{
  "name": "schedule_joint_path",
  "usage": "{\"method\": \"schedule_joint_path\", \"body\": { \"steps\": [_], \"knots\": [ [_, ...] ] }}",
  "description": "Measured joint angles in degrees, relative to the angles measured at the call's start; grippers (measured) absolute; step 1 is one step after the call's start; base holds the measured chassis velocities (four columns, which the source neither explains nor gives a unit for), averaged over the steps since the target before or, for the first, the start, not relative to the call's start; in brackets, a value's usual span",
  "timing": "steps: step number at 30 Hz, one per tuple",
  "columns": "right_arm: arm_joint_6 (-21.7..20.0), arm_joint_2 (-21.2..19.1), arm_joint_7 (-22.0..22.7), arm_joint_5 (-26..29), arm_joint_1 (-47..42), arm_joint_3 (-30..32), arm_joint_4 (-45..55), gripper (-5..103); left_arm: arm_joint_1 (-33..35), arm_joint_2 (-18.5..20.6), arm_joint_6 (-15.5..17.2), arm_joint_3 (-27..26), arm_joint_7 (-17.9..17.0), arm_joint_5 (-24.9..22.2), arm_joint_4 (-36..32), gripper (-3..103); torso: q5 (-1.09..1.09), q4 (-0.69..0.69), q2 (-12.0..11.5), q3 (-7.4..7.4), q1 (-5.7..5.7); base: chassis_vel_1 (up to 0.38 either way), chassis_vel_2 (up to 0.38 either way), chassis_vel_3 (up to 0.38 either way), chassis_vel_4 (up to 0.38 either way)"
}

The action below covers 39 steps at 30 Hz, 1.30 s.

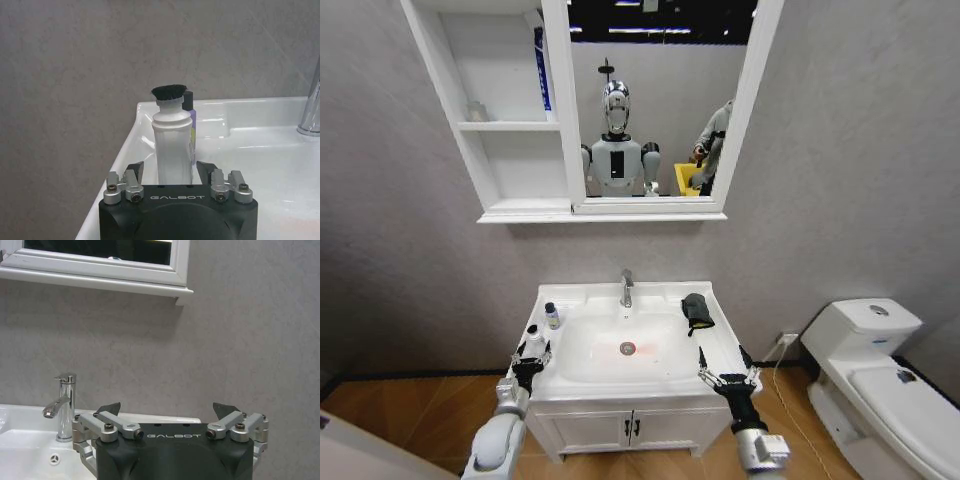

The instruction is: Move facial cleanser and shampoo from washbasin to cabinet, then wipe washbasin with towel.

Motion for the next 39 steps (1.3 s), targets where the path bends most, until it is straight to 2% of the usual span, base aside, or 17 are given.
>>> {"method": "schedule_joint_path", "body": {
  "steps": [1, 8, 13, 17, 18, 22, 23, 25, 26, 29, 30, 32, 33, 35, 36, 38, 39],
  "knots": [
    [0.0, 0.0, 0.0, 0.0, 0.0, 0.0, 0.0, 100, 0.0, 0.0, 0.0, 0.0, 0.0, 0.0, 0.0, 64, 0.00, 0.00, 0.0, 0.00, 0.00, 0.000, 0.000, 0.000, 0.000],
    [0.2, 0.0, 0.1, 0.3, -0.6, 0.2, 0.4, 100, 1.1, 0.7, -0.1, -0.5, 0.7, -0.2, -1.6, 32, 0.00, 0.00, 0.0, 0.00, 0.00, 0.000, 0.000, 0.000, 0.000],
    [0.5, -0.1, 0.1, 0.3, -1.0, 0.4, 0.9, 100, 2.7, 2.5, 0.6, -0.6, 0.8, -1.9, -5.1, 29, -0.01, 0.00, 0.0, -0.01, 0.00, 0.000, 0.000, 0.000, 0.000],
    [0.8, -0.5, 0.2, 0.5, -1.3, 0.5, 1.4, 100, 3.4, 12.4, 4.8, -1.7, 0.7, -8.9, -13.6, 29, 0.01, 0.01, 0.0, -0.01, -0.01, 0.000, 0.000, 0.000, 0.000],
    [0.8, -0.5, 0.2, 0.5, -1.3, 0.5, 1.4, 100, 3.4, 12.4, 4.8, -1.7, 0.7, -8.9, -13.6, 29, 0.01, 0.01, 0.0, -0.01, -0.01, 0.000, 0.000, 0.000, 0.000],
    [0.9, -0.7, 0.2, 0.5, -0.9, 0.4, 0.7, 100, -0.1, 23.2, 10.4, -3.0, -1.5, -20.5, -20.1, 29, -0.02, 0.00, 0.0, -0.01, -0.01, 0.000, 0.000, 0.000, 0.000],
    [0.9, -0.7, 0.2, 0.5, -0.9, 0.4, 0.7, 100, -0.1, 23.2, 10.4, -3.0, -1.5, -20.5, -20.1, 29, -0.02, 0.00, 0.0, -0.01, -0.01, 0.000, 0.000, 0.000, 0.000],
    [0.9, -0.8, 0.2, 0.6, -0.8, 0.4, 0.4, 100, -3.7, 31.0, 14.5, -3.6, -3.8, -28.1, -22.8, 29, 0.01, 0.00, 0.0, 0.00, 0.00, 0.000, 0.000, 0.000, 0.000],
    [0.9, -0.8, 0.2, 0.6, -0.8, 0.4, 0.4, 100, -3.7, 31.0, 14.5, -3.6, -3.8, -28.1, -22.8, 29, 0.01, 0.00, 0.0, 0.00, 0.00, 0.000, 0.000, 0.000, 0.000],
    [1.0, -0.8, 0.2, 0.6, -0.6, 0.5, -0.1, 100, -12.1, 43.3, 23.0, -4.0, -8.8, -43.2, -25.1, 29, 0.00, -0.01, 0.0, 0.00, 0.00, 0.000, 0.000, 0.000, 0.000],
    [1.0, -0.8, 0.2, 0.6, -0.6, 0.5, -0.1, 100, -12.1, 43.3, 23.0, -4.0, -8.8, -43.2, -25.1, 29, 0.00, -0.01, 0.0, 0.00, 0.00, 0.000, 0.000, 0.000, 0.000],
    [1.3, -0.7, 0.2, 0.6, -1.1, 0.8, -0.2, 100, -18.6, 49.4, 27.4, -3.0, -12.0, -53.0, -24.1, 29, 0.00, -0.02, 0.0, 0.00, 0.00, 0.000, 0.000, 0.000, 0.000],
    [1.3, -0.7, 0.2, 0.6, -1.1, 0.8, -0.2, 100, -18.6, 49.4, 27.4, -3.0, -12.0, -53.0, -24.1, 29, 0.00, -0.02, 0.0, 0.00, 0.00, 0.000, 0.000, 0.000, 0.000],
    [1.8, -0.7, 0.2, 0.6, -1.4, 1.0, -0.3, 100, -26.4, 54.6, 30.8, -0.8, -12.9, -60.2, -21.7, 29, 0.02, 0.00, 0.0, 0.00, 0.00, 0.000, 0.000, 0.000, 0.000],
    [1.8, -0.7, 0.2, 0.6, -1.4, 1.0, -0.3, 100, -26.4, 54.6, 30.8, -0.8, -12.9, -60.2, -21.7, 29, 0.02, 0.00, 0.0, 0.00, 0.00, 0.000, 0.000, 0.000, 0.000],
    [1.9, -0.8, 0.3, 0.7, -1.5, 1.3, -0.4, 100, -35.7, 56.9, 33.5, 4.6, -13.6, -64.4, -18.0, 29, -0.02, 0.01, 0.0, 0.00, 0.00, 0.000, 0.000, 0.000, 0.000],
    [1.9, -0.8, 0.3, 0.7, -1.5, 1.3, -0.4, 100, -35.7, 56.9, 33.5, 4.6, -13.6, -64.4, -18.0, 29, -0.02, 0.01, 0.0, 0.00, 0.00, 0.000, 0.000, 0.000, 0.000]
  ]
}}
